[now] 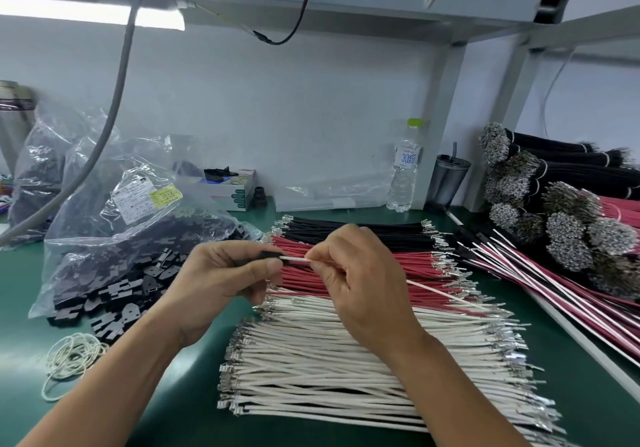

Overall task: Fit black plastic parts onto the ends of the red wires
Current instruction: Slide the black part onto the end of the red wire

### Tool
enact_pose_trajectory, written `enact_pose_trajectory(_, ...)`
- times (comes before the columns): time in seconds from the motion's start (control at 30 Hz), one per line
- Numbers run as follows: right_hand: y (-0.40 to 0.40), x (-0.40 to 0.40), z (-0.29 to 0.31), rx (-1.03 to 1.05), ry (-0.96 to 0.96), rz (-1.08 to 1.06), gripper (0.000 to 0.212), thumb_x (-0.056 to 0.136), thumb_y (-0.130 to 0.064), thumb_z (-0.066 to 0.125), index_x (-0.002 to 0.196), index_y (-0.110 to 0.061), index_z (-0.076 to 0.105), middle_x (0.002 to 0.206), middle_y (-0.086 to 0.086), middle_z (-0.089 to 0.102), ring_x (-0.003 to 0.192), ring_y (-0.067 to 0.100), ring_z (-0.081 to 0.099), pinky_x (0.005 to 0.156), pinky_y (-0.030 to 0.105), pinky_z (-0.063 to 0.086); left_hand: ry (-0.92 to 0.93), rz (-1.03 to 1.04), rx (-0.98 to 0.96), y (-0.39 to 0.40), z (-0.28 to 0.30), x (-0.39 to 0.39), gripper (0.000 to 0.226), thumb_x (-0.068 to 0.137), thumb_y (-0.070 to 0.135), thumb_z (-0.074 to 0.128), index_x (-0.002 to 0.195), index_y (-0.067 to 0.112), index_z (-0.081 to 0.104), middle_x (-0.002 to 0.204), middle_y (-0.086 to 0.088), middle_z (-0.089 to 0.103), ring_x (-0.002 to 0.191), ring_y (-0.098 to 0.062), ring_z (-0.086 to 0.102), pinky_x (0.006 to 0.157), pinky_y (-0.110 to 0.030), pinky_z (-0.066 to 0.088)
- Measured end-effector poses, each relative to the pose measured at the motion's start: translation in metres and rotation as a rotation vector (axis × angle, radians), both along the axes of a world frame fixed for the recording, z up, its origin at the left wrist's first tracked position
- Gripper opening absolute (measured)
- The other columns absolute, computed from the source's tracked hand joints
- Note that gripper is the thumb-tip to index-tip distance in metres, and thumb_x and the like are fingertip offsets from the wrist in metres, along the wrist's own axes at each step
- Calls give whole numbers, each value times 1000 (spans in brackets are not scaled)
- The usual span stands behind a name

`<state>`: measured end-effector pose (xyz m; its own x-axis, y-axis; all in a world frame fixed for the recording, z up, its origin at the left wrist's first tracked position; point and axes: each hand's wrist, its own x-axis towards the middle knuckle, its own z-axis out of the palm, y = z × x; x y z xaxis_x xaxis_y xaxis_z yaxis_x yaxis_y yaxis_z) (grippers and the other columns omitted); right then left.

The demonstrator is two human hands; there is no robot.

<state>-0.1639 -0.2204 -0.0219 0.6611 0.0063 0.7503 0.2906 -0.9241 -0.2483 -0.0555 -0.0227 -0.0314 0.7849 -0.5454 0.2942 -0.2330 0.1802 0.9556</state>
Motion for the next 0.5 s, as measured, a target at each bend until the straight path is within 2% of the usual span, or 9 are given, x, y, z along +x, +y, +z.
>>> enact_pose_trajectory(0.07, -7, -3, 0, -52, 95, -54, 24, 99, -41, 55, 121, -30, 61, 106, -17, 56, 97, 3, 53, 76, 23, 44, 81, 47, -98, 5, 0, 6, 33, 72, 24, 80, 100, 8, 82, 79, -16, 74, 53, -18, 59, 51, -23, 53)
enact_pose_trajectory(0.1, -10, -6, 2, -60, 90, -75, 24, 100, -40, 55, 122, -31, 62, 103, -17, 59, 95, 3, 56, 73, 22, 43, 113, 60, -137, 7, 0, 8, 38, 71, 26, 79, 104, 7, 80, 80, -15, 74, 53, -18, 59, 51, -23, 53)
enact_pose_trajectory(0.2, -16, -13, 22, -5, -145, -99, 17, 100, -26, 60, 110, -20, 74, 90, -11, 66, 80, 5, 60, 67, 21, 46, 148, 17, -158, 10, 1, 14, 43, 78, 30, 81, 116, 12, 77, 100, -16, 78, 66, -19, 67, 58, -27, 58)
enact_pose_trajectory(0.27, -26, -17, 49, 118, -320, -107, 16, 100, -23, 61, 107, -17, 73, 83, -9, 63, 70, 4, 55, 62, 19, 42, 127, 21, -136, 13, 0, 16, 44, 81, 38, 83, 120, 21, 76, 110, -15, 77, 76, -21, 72, 63, -30, 62)
enact_pose_trajectory(0.3, -37, -20, 65, 184, -369, -130, 15, 100, -25, 60, 106, -21, 72, 80, -12, 61, 66, 3, 53, 59, 18, 39, 91, 78, -93, 15, 0, 17, 41, 80, 39, 84, 118, 24, 78, 108, -13, 78, 78, -21, 73, 64, -30, 63)
enact_pose_trajectory(0.37, -73, -31, 93, 286, -375, -230, 13, 99, -33, 59, 106, -30, 69, 76, -18, 62, 61, 2, 55, 57, 20, 40, -55, 328, 82, 16, -4, 22, 21, 81, 30, 85, 101, 31, 82, 94, 0, 81, 75, -16, 75, 66, -27, 64)
enact_pose_trajectory(0.4, -94, -40, 103, 316, -341, -298, 13, 98, -33, 59, 106, -32, 69, 76, -19, 65, 61, 1, 57, 58, 23, 43, -153, 458, 181, 17, -7, 25, 19, 83, 21, 84, 94, 35, 81, 86, 9, 81, 72, -11, 75, 67, -23, 62)
enact_pose_trajectory(0.43, -118, -48, 107, 322, -289, -381, 13, 98, -32, 60, 106, -31, 69, 79, -18, 67, 61, 1, 58, 60, 25, 43, -242, 565, 274, 17, -10, 29, 26, 85, 14, 82, 94, 38, 79, 80, 15, 79, 72, -8, 74, 66, -19, 60)
enact_pose_trajectory(0.5, -163, -64, 102, 225, -115, -636, 16, 99, -25, 57, 108, -26, 70, 82, -7, 67, 63, 10, 58, 62, 29, 42, -374, 695, 426, 17, -13, 33, 26, 87, 10, 79, 100, 33, 81, 86, 18, 78, 78, -9, 73, 71, -27, 60)
